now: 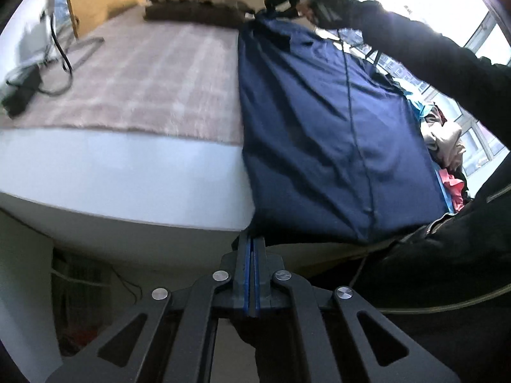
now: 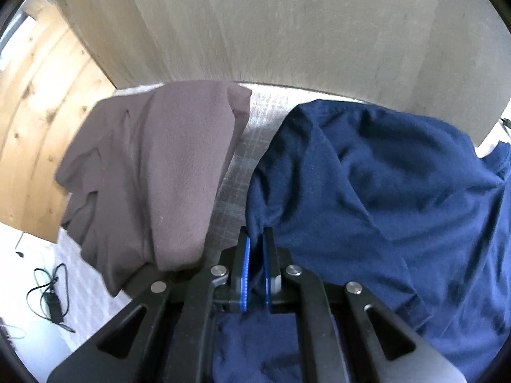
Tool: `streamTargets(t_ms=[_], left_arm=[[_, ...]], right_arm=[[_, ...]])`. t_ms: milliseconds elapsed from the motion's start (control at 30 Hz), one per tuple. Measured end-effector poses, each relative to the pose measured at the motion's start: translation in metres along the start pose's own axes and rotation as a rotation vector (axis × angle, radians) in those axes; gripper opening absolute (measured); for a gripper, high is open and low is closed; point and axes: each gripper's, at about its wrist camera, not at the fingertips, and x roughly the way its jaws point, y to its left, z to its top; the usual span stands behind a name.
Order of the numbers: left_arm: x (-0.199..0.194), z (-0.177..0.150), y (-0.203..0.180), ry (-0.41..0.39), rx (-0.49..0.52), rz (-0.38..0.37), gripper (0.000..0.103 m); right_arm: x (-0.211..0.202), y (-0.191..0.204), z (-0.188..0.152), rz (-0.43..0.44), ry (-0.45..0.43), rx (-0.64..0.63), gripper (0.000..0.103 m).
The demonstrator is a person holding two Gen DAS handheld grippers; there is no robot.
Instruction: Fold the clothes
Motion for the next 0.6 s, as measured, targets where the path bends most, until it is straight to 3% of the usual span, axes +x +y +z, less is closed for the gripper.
streamTargets(t_ms=[267,467,600], left_arm=[[-0.034,0.002,-0.059,-0.065,0.082,-0.009,0.000],[-0.013,0.000,-0.118,-0.022,0.176,-0.071,0.000],[0.009,-0.005,-0.142,0.029,0.215,-0.092,0.000]], right_arm=[[-0.071,-0.039,-0.010,0.059,-0.095,-0.011,0.006],[-0.095,-0.093,-0.033,0.044,-0.123,0.013,0.006],[-0.088,-0.126,-0.044,0.017,-0.107,0.027,0.006]])
